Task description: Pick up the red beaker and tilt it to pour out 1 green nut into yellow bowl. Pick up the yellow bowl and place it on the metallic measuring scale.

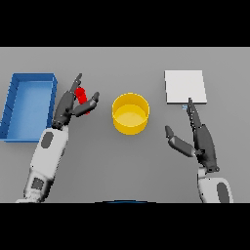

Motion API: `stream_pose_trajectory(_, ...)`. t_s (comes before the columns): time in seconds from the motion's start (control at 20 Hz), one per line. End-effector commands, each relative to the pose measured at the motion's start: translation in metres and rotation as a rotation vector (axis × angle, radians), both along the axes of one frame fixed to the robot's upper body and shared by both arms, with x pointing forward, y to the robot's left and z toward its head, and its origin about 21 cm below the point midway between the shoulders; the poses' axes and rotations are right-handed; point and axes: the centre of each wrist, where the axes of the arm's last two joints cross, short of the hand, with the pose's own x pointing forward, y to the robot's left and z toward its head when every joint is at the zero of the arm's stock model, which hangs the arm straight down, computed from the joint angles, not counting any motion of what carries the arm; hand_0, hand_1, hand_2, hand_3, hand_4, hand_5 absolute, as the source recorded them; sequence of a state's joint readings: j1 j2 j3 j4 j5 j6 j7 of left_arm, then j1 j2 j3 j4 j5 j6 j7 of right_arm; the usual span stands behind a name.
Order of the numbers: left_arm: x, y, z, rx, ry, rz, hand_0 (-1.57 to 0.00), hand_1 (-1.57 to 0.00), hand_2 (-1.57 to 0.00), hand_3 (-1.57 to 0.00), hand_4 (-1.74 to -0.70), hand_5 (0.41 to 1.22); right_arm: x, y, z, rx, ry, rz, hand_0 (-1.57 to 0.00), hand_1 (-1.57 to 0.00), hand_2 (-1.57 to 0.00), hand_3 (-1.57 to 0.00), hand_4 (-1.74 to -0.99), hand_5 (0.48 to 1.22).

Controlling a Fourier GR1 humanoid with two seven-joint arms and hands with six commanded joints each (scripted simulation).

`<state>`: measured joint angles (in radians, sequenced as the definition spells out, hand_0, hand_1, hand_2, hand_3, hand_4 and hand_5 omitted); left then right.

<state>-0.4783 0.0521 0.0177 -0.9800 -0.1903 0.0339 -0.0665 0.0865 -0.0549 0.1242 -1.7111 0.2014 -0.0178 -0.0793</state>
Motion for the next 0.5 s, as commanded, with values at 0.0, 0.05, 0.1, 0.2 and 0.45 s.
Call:
stream_pose_trajectory(0.0, 0.002, 0.0, 0.0, -0.012, -0.006, 0.003, 0.0, 0.0, 0.0, 0.0, -1.23, 0.687, -0.001, 0.0, -0.001, 0.0, 0.002, -0.007, 0.0, 0.0, 0.0, 0.0, -1.242, 0.642)
stream_pose_trajectory(0.05, 0.002, 0.0, -0.003, -0.031, -0.016, -0.001, 0.0, 0.0, 0.0, 0.0, -1.25, 0.695, -0.001, 0.0, -0.001, 0.002, 0.011, -0.008, 0.0, 0.0, 0.0, 0.0, -1.245, 0.642)
stream_pose_trajectory(0.1, 0.003, 0.003, -0.007, -0.067, -0.035, 0.004, 0.0, 0.0, 0.0, 0.0, -1.27, 0.7, -0.002, 0.001, 0.001, 0.009, 0.008, -0.004, 0.0, 0.0, 0.0, 0.0, -1.244, 0.643)
stream_pose_trajectory(0.2, 0.006, -0.002, -0.012, -0.106, -0.038, 0.013, 0.0, 0.0, -0.01, 0.0, -1.3, 0.719, 0.001, 0.002, 0.001, 0.009, 0.012, -0.008, 0.0, 0.0, 0.0, 0.0, -1.246, 0.646)
stream_pose_trajectory(0.45, 0.013, -0.018, -0.017, -0.112, -0.05, 0.068, -0.55, -0.59, -0.66, -0.73, -1.47, 0.943, 0.0, -0.002, 0.002, 0.004, -0.003, -0.011, 0.0, 0.0, 0.0, 0.0, -1.237, 0.648)
